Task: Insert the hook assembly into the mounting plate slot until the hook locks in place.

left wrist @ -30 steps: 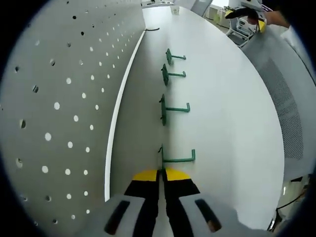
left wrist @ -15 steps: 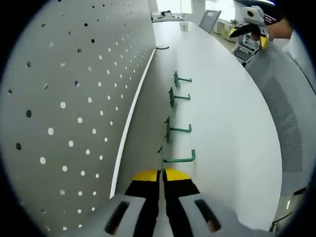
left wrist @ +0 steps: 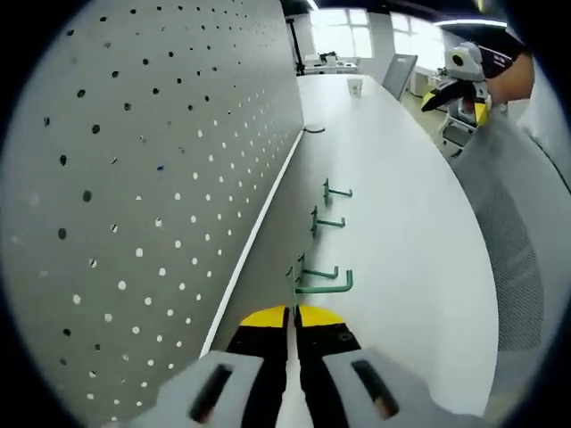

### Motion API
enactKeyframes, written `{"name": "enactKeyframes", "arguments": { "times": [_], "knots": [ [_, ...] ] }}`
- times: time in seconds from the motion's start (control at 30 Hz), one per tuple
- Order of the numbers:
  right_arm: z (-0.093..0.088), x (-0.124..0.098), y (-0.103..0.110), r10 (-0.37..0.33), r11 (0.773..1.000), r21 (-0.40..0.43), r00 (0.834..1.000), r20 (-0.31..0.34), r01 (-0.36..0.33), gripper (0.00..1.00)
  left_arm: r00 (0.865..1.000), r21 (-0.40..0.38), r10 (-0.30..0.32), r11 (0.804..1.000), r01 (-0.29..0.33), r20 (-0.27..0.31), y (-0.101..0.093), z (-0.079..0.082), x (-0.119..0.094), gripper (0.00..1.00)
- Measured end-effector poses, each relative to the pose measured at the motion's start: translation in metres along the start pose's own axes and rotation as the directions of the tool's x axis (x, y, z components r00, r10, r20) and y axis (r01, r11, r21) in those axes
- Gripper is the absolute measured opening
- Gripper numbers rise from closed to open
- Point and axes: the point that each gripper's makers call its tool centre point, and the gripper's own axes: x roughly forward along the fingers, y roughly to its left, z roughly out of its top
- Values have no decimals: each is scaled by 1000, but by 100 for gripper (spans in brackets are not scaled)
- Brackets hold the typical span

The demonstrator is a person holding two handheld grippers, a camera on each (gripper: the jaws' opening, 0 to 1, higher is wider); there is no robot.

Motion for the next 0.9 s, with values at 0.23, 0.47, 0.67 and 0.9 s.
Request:
{"name": "enactKeyframes", "arguments": {
  "times": [0.23, 0.47, 0.67, 0.9],
  "knots": [
    [5, 0, 3, 7, 1000, -8, 1000, 17, -7, 67, 996, -35, 59, 998, -57, 72, -3, 15, -16, 2],
    [8, -1, 6, 15, 1000, -19, 1000, 26, -14, 67, 985, -58, 110, 993, -103, 133, -13, 30, -30, 2],
    [11, -1, 9, 25, 999, -33, 999, 31, -24, 67, 970, -95, 143, 987, -126, 196, -24, 44, -41, 2],
    [16, -2, 12, 37, 998, -49, 999, 37, -35, 67, 948, -136, 192, 977, -162, 255, -30, 56, -54, 2]
  ]
}}
